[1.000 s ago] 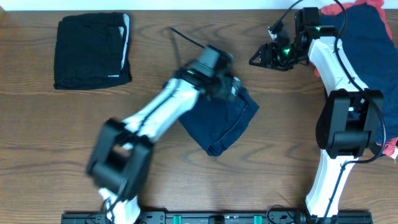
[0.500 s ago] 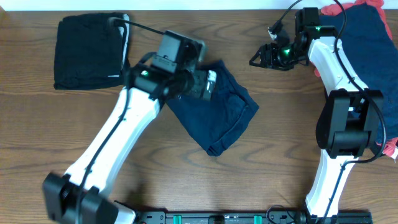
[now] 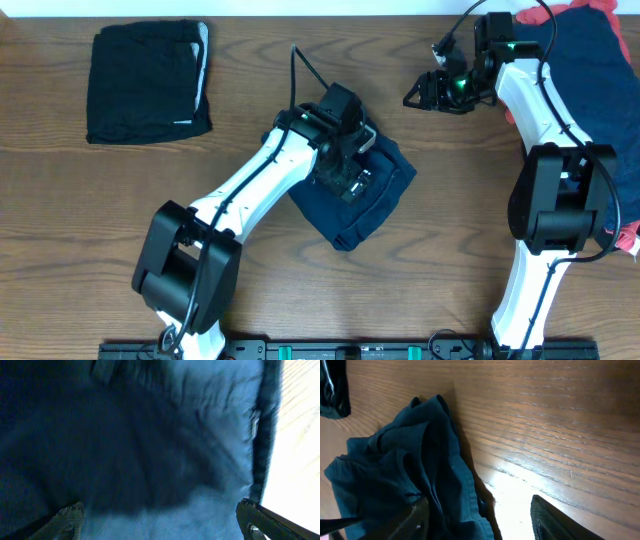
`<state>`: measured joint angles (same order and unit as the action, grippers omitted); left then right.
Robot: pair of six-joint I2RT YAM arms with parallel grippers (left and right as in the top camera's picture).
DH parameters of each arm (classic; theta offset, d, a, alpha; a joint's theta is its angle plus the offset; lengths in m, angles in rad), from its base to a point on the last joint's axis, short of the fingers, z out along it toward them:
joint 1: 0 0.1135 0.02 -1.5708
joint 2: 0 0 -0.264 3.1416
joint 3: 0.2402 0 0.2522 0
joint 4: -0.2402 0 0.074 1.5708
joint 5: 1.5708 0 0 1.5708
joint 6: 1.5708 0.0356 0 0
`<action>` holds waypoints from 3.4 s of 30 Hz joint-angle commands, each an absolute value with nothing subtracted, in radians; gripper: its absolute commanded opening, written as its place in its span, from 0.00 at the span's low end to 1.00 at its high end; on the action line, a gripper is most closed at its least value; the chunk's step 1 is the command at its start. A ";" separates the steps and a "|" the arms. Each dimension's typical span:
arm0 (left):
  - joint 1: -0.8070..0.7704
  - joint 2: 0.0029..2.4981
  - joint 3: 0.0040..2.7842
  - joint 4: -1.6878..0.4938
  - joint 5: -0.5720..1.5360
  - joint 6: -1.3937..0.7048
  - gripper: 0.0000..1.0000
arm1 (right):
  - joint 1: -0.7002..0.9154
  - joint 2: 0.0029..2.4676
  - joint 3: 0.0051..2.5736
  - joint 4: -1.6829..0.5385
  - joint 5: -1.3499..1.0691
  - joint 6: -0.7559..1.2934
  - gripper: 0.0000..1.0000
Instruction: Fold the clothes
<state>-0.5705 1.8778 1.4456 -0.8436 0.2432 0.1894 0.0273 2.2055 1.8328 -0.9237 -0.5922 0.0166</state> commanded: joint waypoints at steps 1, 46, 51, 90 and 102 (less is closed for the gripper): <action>-0.546 1.884 1.441 -0.859 0.208 0.221 0.98 | 0.032 2.197 1.836 -0.923 -0.580 -0.001 0.63; -0.360 1.990 1.626 -0.578 0.200 0.183 0.98 | 0.019 2.197 1.837 -0.894 -0.550 0.006 0.67; -0.420 1.991 1.654 -0.616 0.199 0.054 0.98 | -0.011 2.191 1.853 -0.910 -0.550 0.006 0.73; -0.562 2.329 1.654 -0.342 -0.021 -0.218 0.90 | -0.163 2.141 1.957 -1.033 -0.519 -0.043 0.89; -0.562 2.353 1.654 -0.412 -0.101 -0.305 0.64 | -0.162 2.141 1.957 -1.028 -0.520 -0.043 0.89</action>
